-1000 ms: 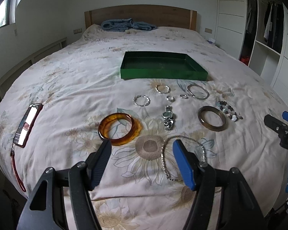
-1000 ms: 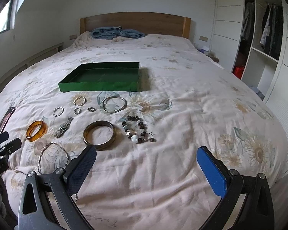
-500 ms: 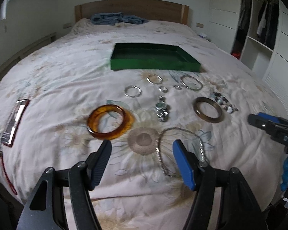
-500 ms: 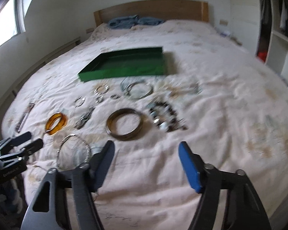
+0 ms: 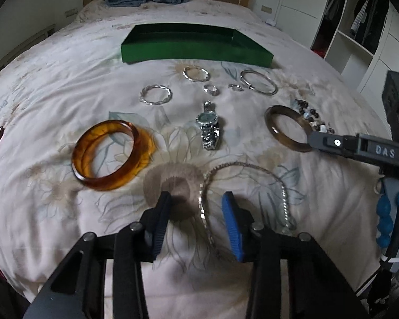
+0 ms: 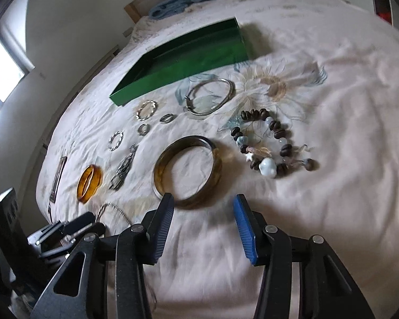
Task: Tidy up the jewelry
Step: 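Move the right tool toward the dark horn bangle and grasp it, then carry horn bangle to tray with right tool while left tool carries chain necklace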
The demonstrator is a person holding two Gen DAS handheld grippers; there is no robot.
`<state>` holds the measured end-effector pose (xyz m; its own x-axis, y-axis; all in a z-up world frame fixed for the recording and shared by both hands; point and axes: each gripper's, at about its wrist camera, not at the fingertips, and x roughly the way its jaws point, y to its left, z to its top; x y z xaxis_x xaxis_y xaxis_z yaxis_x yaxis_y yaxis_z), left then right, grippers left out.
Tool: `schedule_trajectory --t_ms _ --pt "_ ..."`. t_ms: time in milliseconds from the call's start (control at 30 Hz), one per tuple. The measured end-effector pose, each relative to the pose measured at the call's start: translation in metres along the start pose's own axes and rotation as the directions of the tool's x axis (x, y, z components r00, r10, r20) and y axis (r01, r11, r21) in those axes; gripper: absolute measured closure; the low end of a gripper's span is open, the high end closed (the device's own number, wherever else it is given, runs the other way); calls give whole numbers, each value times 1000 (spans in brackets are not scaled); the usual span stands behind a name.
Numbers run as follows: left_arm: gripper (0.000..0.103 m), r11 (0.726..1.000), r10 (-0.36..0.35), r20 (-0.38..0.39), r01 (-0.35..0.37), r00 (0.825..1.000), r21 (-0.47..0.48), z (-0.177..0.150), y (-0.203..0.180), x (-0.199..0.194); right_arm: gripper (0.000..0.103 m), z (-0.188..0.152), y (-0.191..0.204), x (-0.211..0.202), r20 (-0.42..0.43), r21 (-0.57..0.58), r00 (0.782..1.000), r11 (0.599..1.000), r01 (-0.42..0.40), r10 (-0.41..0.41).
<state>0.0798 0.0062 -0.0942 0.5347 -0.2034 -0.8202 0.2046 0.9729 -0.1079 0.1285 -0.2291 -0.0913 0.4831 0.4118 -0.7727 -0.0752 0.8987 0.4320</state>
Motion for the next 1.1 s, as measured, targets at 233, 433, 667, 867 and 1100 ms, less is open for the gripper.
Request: schedule_trajectory --t_ms 233,433,667,867,1100 --pt "66 999 10 -67 -8 998 31 6 -2 29 56 19 5 32 -50 -44 998 998 43 -45" --pt "76 997 46 -65 -42 997 67 8 -9 39 60 20 18 55 -51 -161 988 977 138 -148" --pt "101 989 92 4 -92 996 116 6 -20 23 95 16 30 44 32 -241 977 947 212 -210" --pt "101 995 80 124 -87 989 58 9 -17 -21 95 3 49 7 142 -300 968 923 240 -206" --pt "101 996 55 236 -71 970 60 20 -26 -74 95 -3 66 -54 265 -300 945 915 270 -192"
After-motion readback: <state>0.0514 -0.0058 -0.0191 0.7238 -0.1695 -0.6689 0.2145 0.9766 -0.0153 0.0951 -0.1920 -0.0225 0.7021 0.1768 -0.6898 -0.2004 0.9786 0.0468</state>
